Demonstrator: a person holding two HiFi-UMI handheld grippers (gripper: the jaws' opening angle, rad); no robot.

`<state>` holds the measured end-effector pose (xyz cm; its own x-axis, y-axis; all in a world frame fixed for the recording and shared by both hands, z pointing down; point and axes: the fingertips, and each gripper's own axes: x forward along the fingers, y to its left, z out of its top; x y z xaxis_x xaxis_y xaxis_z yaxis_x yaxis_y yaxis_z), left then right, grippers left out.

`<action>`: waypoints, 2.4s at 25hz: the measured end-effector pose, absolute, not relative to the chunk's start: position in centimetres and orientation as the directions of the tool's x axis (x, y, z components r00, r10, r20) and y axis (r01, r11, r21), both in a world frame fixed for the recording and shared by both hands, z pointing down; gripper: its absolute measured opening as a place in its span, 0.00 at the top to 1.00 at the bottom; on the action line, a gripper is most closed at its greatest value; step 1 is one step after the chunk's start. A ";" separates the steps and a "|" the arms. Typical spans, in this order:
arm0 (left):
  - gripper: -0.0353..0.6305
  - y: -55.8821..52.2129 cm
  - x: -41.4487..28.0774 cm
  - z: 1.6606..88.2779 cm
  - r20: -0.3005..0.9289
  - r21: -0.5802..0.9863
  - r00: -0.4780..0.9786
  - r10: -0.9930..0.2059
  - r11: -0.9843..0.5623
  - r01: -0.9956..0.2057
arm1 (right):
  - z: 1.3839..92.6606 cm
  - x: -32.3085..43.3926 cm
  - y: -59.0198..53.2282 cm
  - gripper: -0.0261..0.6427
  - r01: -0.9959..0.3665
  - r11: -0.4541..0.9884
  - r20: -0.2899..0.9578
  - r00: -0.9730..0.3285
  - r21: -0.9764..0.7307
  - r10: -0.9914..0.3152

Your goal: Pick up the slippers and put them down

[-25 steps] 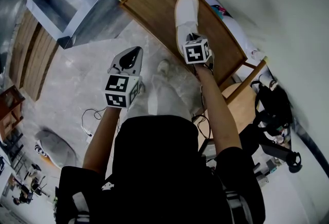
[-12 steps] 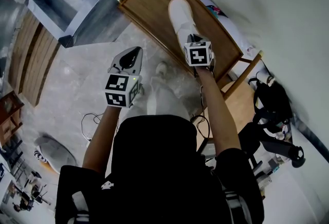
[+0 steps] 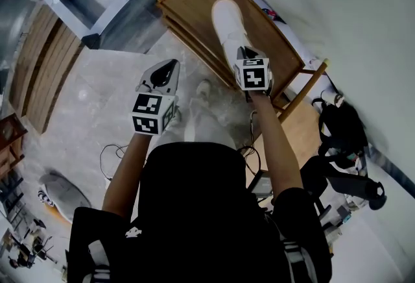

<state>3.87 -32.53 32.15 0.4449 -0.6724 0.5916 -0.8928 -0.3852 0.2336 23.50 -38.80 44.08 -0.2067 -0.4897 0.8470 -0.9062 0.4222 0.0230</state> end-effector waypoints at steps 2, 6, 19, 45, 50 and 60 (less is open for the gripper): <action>0.94 -31.7 3.1 32.0 0.587 0.221 0.428 -0.688 -0.372 -0.901 | 43.5 22.8 -38.4 0.95 -0.899 0.438 0.840 -0.220 0.024 -0.497; 0.94 -29.9 1.6 32.0 0.583 0.186 0.390 -0.713 -0.350 -0.918 | 42.3 20.9 -37.3 0.95 -0.877 0.480 0.822 -0.256 0.023 -0.508; 0.94 -27.8 -3.3 32.1 0.564 0.206 0.294 -0.772 -0.213 -0.955 | 40.0 12.3 -36.2 0.95 -0.757 0.653 0.782 -0.401 0.011 -0.477; 0.94 -20.3 -11.1 30.0 0.551 0.211 0.366 -0.750 -0.299 -0.931 | 36.7 5.9 -28.6 0.95 -0.825 0.565 0.752 -0.365 0.012 -0.549; 0.94 -17.1 -13.0 28.5 0.522 0.194 0.402 -0.752 -0.354 -0.915 | 35.7 4.9 -24.5 0.95 -0.861 0.508 0.738 -0.333 0.015 -0.587; 0.94 -10.6 -15.6 25.7 0.485 0.180 0.479 -0.731 -0.453 -0.873 | 33.1 3.1 -17.0 0.95 -0.908 0.417 0.712 -0.268 0.038 -0.649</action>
